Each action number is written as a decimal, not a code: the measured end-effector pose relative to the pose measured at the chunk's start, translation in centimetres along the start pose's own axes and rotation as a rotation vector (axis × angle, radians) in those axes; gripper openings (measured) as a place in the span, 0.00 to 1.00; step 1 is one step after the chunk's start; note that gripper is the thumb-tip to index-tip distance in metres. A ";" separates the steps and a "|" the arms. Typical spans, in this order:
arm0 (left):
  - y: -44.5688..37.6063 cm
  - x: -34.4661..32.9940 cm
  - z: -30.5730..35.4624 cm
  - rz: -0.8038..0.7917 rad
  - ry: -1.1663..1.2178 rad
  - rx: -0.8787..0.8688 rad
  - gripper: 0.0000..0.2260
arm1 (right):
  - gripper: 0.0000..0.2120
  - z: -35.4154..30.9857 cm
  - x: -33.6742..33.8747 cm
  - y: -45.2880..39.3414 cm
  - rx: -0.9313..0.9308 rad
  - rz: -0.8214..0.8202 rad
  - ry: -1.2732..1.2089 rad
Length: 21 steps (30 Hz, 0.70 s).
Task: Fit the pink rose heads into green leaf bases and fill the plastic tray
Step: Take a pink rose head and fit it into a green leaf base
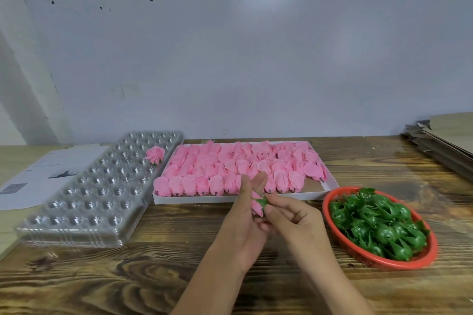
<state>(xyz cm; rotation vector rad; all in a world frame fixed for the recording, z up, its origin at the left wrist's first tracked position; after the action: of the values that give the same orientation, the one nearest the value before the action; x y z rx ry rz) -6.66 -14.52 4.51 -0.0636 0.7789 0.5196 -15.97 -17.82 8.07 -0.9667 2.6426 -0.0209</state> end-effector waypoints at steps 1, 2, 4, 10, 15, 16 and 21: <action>0.0 -0.1 0.0 0.002 -0.006 -0.007 0.19 | 0.14 0.1 0.1 0.0 -0.003 0.020 -0.010; 0.1 -0.2 0.0 0.002 -0.011 -0.015 0.19 | 0.12 0.2 0.2 0.0 -0.008 0.038 -0.021; 0.2 -0.3 0.1 -0.004 -0.022 -0.035 0.19 | 0.11 0.4 0.3 0.1 -0.018 0.060 -0.039; 0.6 -0.4 0.9 -0.034 -0.106 -0.102 0.23 | 0.10 0.9 -0.2 0.2 -0.094 0.020 -0.139; 1.0 -1.2 1.2 -0.081 -0.192 -0.134 0.31 | 0.12 1.9 -0.1 0.1 -0.183 0.027 -0.305; 1.1 -1.3 1.3 -0.087 -0.213 -0.132 0.31 | 0.12 2.0 0.0 0.0 -0.193 0.031 -0.325; 1.6 -0.7 3.1 -0.138 -0.452 -0.187 0.23 | 0.13 2.1 1.7 -0.3 -0.185 0.073 -0.339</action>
<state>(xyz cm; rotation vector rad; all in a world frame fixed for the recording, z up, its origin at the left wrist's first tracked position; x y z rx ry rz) -5.77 -12.70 7.43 -0.1661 0.2812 0.4523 -16.39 -18.94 5.60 -0.8429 2.3911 0.3773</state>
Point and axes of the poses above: each hand's wrist, its own y-axis away from the middle knuckle, its own x-axis out of the back of the hand, z = x × y, the point moved 9 cm from there along -y, towards the middle knuckle, and after that the axes turned 1 degree about -x, right-handed, at the moved point
